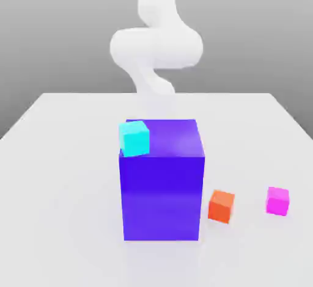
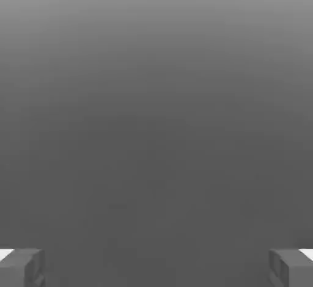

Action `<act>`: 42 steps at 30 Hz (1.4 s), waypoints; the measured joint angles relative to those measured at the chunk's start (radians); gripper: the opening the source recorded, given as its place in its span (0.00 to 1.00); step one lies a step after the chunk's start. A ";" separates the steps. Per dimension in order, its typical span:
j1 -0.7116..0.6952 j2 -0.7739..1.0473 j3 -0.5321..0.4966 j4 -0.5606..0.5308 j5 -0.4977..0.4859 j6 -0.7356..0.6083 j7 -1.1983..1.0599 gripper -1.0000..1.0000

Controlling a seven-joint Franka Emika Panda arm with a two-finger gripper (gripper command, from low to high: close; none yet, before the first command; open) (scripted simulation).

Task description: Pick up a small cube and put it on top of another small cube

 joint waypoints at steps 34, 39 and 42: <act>0.604 1.049 0.095 -0.317 -0.260 0.639 -0.220 0.00; 0.561 0.961 0.151 -0.337 -0.205 0.570 -0.264 0.00; 0.538 0.857 0.193 -0.356 -0.119 0.488 -0.329 0.00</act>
